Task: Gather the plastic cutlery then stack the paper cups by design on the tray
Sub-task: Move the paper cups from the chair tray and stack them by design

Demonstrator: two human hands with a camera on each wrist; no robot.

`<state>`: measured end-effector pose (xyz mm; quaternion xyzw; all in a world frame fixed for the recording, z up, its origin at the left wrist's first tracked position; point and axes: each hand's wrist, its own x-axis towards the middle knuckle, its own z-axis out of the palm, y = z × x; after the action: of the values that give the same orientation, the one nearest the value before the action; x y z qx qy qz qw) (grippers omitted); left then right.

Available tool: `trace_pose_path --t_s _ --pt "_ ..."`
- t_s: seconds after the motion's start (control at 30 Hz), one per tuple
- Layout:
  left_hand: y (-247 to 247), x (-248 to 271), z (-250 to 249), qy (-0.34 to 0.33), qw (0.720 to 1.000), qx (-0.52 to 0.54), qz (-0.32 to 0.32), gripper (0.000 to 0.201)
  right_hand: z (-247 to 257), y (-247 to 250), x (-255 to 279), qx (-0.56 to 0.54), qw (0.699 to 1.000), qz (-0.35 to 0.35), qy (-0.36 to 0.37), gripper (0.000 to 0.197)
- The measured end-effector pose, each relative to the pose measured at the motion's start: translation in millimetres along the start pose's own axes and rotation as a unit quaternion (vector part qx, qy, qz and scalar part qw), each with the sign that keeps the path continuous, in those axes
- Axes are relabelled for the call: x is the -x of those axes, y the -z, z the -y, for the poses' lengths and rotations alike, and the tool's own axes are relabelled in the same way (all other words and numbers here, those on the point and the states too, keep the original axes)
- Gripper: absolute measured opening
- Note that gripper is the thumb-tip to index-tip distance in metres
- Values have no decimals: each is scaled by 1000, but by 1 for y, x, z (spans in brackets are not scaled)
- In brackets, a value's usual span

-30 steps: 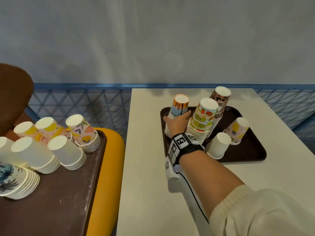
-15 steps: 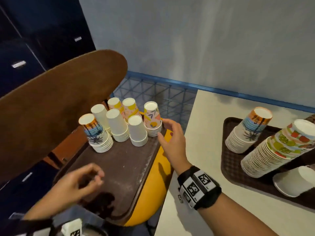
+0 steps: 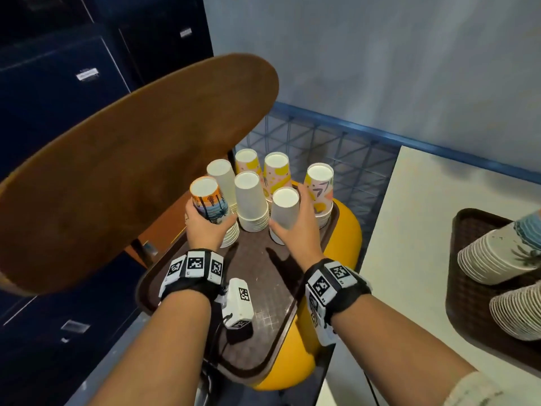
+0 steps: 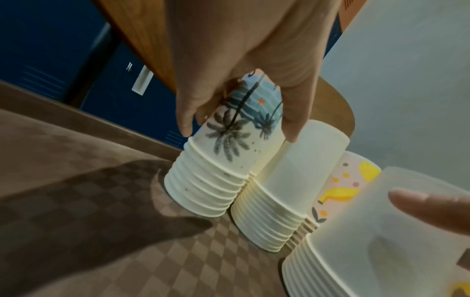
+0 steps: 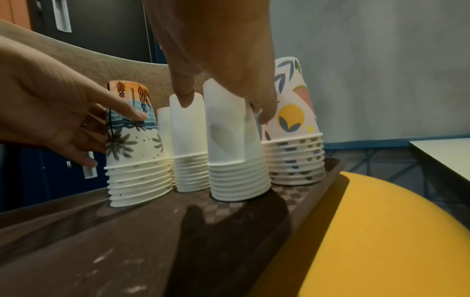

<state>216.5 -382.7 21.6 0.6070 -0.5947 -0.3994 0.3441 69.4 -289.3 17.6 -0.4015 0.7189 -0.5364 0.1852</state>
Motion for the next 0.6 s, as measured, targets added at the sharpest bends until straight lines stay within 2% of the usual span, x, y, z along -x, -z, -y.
trace_pose_path --t_s 0.2,0.37,0.5,0.6 --pt "-7 7 10 28 999 -30 22 73 -21 -10 10 85 995 13 -54 83" --pt "-13 18 25 36 996 4 78 86 -35 -19 25 79 990 59 -103 70" --pt "-15 33 37 52 994 12 99 84 -37 -24 37 40 987 85 -131 77" --pt "-12 40 40 42 992 6 121 86 -33 -21 42 64 984 85 -141 83"
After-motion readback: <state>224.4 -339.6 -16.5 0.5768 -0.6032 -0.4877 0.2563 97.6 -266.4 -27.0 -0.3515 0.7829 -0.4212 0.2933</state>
